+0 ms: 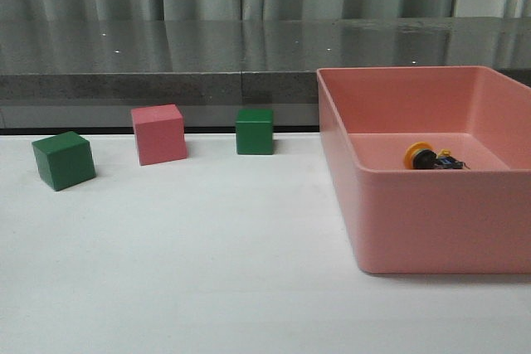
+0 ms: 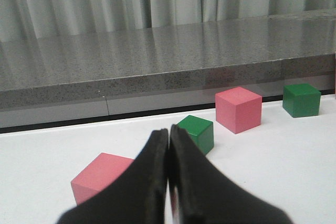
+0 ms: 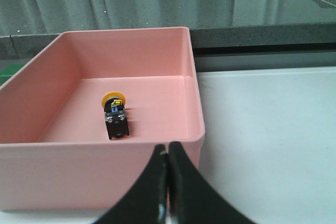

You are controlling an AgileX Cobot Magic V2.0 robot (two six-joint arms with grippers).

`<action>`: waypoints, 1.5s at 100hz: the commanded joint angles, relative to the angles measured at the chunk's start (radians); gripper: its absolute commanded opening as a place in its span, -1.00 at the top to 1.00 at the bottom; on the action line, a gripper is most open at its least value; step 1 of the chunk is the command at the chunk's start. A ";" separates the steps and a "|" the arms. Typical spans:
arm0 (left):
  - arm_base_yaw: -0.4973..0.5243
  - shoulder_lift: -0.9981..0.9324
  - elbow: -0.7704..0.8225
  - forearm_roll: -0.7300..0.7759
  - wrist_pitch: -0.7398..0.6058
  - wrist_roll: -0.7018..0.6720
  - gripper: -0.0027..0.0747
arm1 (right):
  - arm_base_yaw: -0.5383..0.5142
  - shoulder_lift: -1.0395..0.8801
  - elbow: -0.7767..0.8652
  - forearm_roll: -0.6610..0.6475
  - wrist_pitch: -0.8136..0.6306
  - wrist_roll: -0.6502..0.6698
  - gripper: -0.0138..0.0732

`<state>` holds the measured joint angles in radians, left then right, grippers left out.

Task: Place and stand button with both arms
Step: 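Move the right gripper over the yellow-capped button in the pink bin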

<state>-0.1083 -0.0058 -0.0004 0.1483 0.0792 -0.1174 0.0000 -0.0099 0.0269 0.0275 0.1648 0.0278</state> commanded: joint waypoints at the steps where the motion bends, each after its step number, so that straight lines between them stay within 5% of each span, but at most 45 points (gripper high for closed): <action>1: -0.006 -0.030 0.031 0.000 -0.079 -0.011 0.98 | 0.000 -0.017 -0.013 0.005 -0.085 -0.001 0.84; 71: -0.006 -0.030 0.031 0.000 -0.079 -0.011 0.98 | -0.002 -0.017 -0.013 -0.100 -0.158 -0.043 0.84; 90: -0.006 -0.030 0.031 0.000 -0.079 -0.011 0.98 | -0.002 -0.016 -0.033 -0.097 -0.305 -0.041 0.84; 108: -0.006 -0.030 0.031 0.000 -0.079 -0.011 0.98 | -0.002 0.062 -0.249 -0.028 -0.012 -0.014 0.84; 128: -0.006 -0.030 0.031 0.000 -0.079 -0.011 0.98 | -0.002 0.361 -0.596 0.011 0.383 -0.016 0.84; 150: -0.006 -0.030 0.031 0.000 -0.079 -0.011 0.98 | -0.002 0.718 -0.921 0.153 0.572 -0.017 0.84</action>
<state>-0.1083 -0.0058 -0.0004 0.1483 0.0792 -0.1174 0.0000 0.5844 -0.7739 0.1130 0.7415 0.0112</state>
